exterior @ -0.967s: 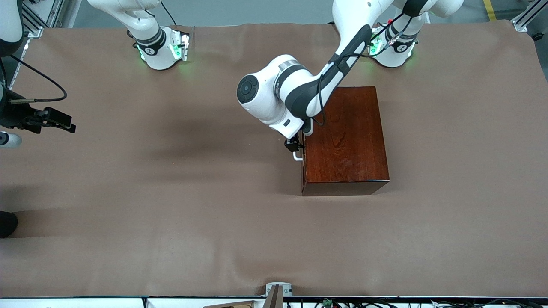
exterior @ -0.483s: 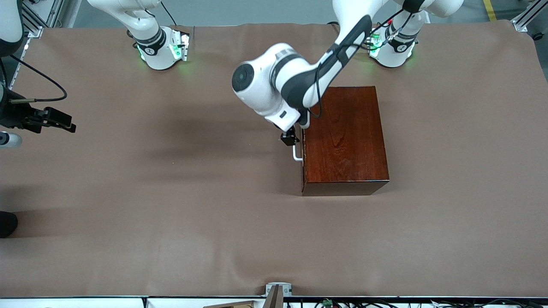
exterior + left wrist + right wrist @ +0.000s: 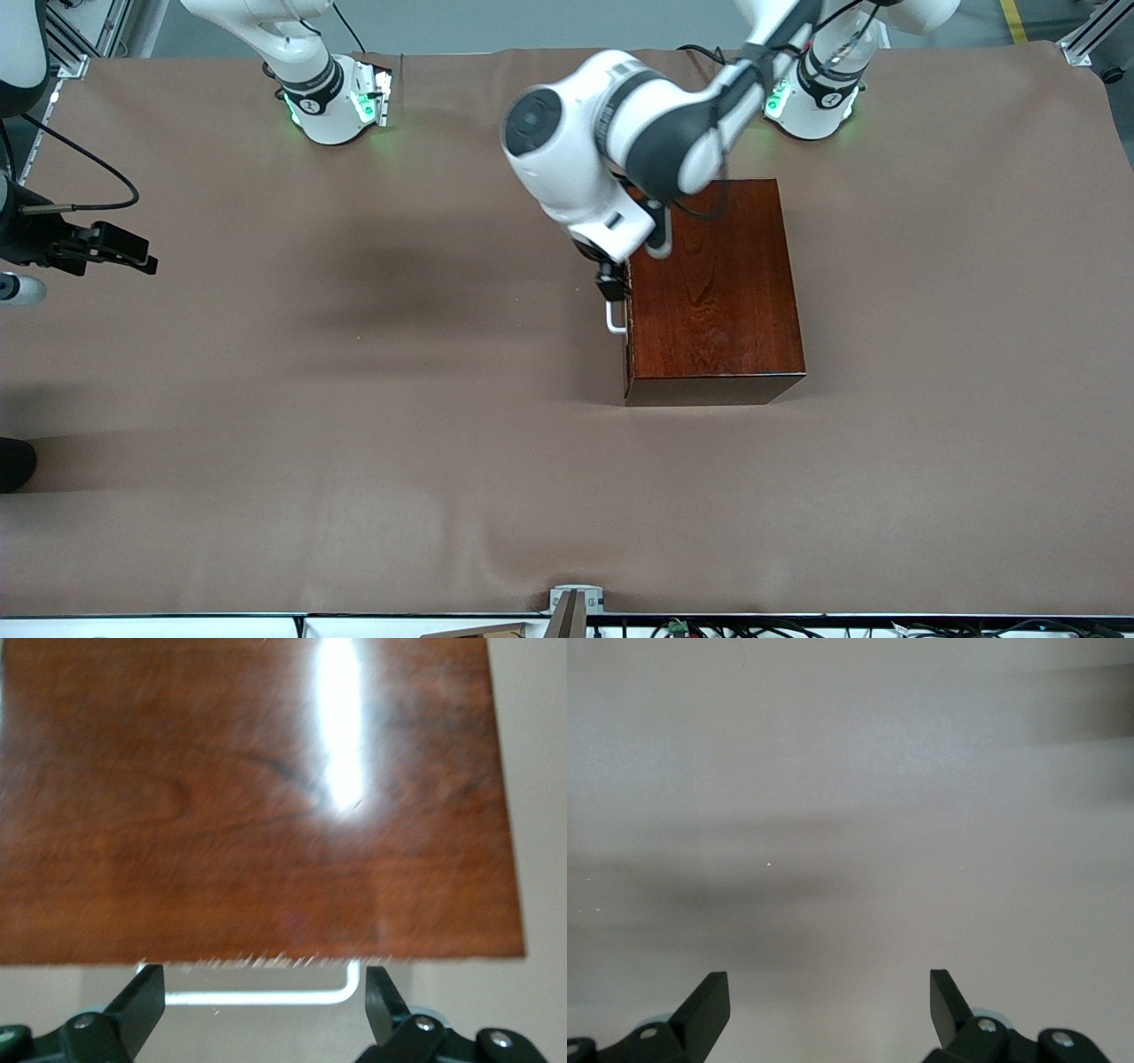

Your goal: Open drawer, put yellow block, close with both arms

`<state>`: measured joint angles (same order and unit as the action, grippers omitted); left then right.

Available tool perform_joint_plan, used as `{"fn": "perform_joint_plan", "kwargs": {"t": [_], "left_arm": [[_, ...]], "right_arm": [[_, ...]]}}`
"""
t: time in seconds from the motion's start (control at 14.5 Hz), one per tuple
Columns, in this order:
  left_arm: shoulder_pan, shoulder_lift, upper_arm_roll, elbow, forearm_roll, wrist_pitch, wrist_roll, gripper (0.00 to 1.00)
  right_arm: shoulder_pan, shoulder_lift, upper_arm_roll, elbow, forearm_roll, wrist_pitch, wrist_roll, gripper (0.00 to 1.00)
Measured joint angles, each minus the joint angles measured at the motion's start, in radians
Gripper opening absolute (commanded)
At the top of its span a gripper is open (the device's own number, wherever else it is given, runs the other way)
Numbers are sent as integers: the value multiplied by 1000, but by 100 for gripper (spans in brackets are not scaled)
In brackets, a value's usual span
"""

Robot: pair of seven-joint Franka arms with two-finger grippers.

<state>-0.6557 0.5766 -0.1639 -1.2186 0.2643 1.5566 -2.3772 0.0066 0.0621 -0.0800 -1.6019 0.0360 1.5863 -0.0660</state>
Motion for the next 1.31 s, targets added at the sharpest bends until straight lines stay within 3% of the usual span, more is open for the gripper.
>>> {"fn": "perform_joint_plan", "kwargs": {"t": [0.48,0.97,1.31], "left_arm": [[280,-52,-1,10,-49,17,320,100],[543,-99,-1,10,-150,52,777,100],[680,-137,-1,-22,-193,51,1064,100]], "right_arm": [[0,0,0,0,0,-3,0,100],[0,0,2,0,0,-3,0,100],[0,0,5,1,0,-3,0,100]]}}
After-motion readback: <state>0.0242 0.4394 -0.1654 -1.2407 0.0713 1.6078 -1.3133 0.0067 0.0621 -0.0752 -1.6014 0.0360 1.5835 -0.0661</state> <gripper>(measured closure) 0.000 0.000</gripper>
